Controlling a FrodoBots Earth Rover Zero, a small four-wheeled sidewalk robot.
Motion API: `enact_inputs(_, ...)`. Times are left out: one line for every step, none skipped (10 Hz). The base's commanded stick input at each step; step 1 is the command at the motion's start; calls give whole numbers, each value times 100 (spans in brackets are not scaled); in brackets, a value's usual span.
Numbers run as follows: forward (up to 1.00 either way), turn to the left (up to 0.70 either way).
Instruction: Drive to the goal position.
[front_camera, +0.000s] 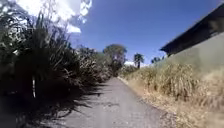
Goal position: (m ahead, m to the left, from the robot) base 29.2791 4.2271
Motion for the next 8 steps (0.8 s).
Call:
enact_inputs(85, 0)
enact_inputs(85, 0)
enact_inputs(85, 0)
enact_inputs(85, 0)
enact_inputs(85, 0)
enact_inputs(85, 0)
enact_inputs(85, 0)
enact_inputs(85, 0)
